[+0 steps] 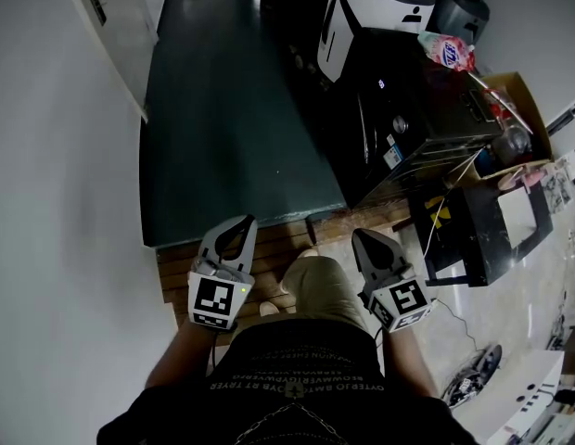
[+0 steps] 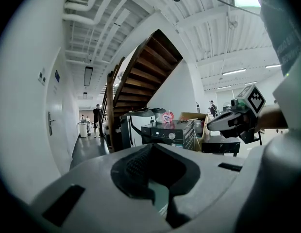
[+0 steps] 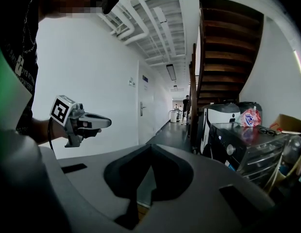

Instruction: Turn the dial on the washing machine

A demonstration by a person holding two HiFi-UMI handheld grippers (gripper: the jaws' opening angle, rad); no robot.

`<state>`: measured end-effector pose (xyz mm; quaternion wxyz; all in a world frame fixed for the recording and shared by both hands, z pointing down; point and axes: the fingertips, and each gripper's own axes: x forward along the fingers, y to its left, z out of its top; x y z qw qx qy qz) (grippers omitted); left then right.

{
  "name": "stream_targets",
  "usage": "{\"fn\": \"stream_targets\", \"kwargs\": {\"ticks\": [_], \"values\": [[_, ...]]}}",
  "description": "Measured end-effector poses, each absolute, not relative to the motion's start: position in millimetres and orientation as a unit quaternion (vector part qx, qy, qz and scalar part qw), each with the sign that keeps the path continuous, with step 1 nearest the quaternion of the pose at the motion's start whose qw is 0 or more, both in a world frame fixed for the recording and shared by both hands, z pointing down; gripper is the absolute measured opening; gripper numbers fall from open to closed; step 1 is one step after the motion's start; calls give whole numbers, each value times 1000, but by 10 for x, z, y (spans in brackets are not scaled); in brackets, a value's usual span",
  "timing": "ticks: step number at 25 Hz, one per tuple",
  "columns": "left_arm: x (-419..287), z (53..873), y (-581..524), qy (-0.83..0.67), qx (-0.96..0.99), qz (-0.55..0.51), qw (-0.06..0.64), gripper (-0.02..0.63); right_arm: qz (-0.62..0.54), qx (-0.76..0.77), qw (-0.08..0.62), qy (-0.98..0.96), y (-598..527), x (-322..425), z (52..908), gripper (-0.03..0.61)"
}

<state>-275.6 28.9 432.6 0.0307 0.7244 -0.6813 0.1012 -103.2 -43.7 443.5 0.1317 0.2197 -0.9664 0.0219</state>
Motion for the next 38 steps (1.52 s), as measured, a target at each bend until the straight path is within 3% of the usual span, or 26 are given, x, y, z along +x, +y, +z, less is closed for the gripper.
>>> {"fn": "stream_targets", "kwargs": {"ticks": [26,38], "values": [[-3130,4396,-1822,-639,758,128,27,6,61,264,113,-956,-2328,-1415,4582,-3],[-3079,3822,-3365,-624,768,138,20,7,81,263,114,-955,-3747,-1482,4153,-3]]}}
